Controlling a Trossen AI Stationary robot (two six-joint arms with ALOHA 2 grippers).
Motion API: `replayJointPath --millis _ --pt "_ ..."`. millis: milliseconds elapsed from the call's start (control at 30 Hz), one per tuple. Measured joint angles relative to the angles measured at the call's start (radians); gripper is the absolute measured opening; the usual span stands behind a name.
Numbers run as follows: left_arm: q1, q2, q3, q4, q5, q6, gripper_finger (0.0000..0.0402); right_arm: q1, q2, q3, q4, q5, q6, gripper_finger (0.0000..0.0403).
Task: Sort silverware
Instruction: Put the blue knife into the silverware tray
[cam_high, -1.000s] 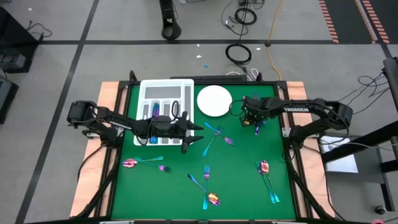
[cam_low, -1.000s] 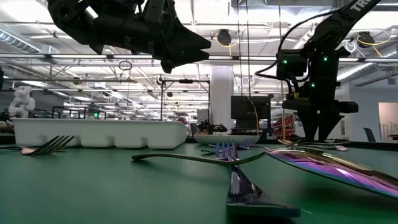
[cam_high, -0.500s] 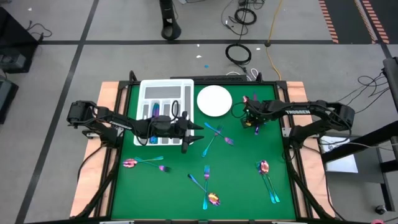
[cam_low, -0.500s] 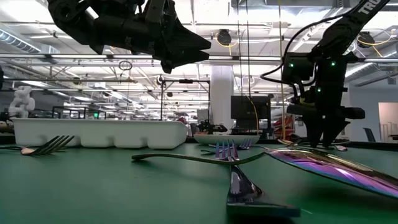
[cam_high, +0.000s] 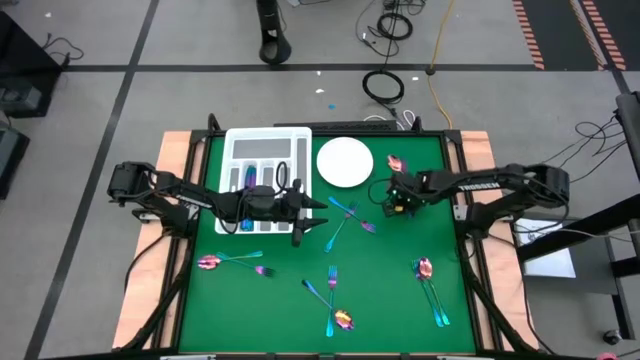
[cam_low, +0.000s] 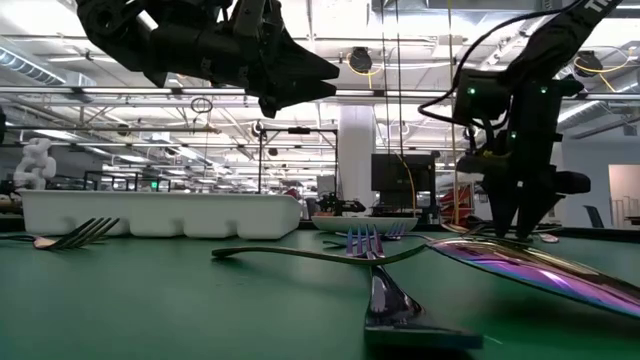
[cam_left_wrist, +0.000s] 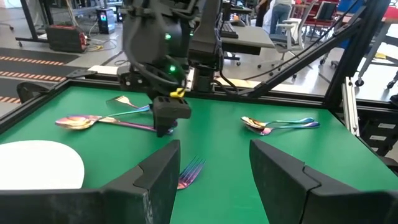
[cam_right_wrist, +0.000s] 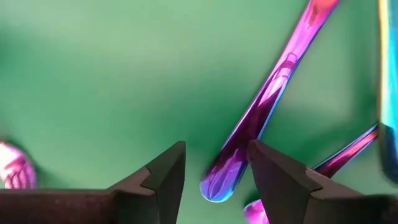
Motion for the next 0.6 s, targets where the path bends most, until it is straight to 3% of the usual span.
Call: replayJointPath --millis 600 --pt "0.0 0.0 0.0 -0.006 0.0 0.0 0.0194 0.349 0.003 0.011 -0.009 0.019 0.304 0.0171"
